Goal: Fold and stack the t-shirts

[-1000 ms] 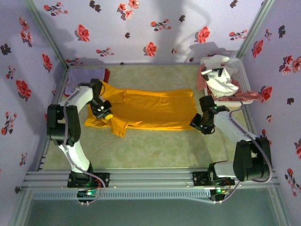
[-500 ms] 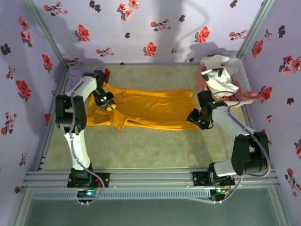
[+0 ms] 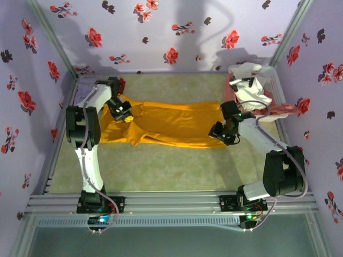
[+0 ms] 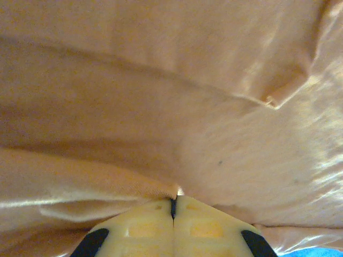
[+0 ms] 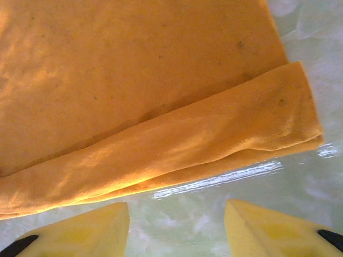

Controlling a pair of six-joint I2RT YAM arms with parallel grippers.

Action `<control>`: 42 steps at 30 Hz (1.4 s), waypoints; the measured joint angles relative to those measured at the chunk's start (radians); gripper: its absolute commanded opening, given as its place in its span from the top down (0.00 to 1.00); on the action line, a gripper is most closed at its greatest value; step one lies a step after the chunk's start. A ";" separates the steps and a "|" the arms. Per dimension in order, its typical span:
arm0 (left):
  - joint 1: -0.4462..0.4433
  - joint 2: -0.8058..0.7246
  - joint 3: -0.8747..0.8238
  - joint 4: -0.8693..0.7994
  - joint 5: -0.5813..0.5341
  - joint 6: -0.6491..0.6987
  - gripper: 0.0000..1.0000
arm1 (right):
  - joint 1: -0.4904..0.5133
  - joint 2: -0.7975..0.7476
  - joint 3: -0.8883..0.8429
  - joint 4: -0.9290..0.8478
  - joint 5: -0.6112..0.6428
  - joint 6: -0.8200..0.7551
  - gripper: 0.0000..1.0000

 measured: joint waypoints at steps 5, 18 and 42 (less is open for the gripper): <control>0.000 0.068 0.064 0.011 0.023 -0.021 0.75 | 0.046 0.011 0.017 0.015 -0.016 0.004 0.48; 0.034 -0.142 -0.125 0.034 0.016 0.003 0.59 | 0.172 0.078 0.087 0.091 -0.063 0.080 0.47; 0.296 -0.411 -0.589 0.181 0.103 0.085 0.63 | 0.643 0.684 0.519 0.584 -0.184 0.539 0.50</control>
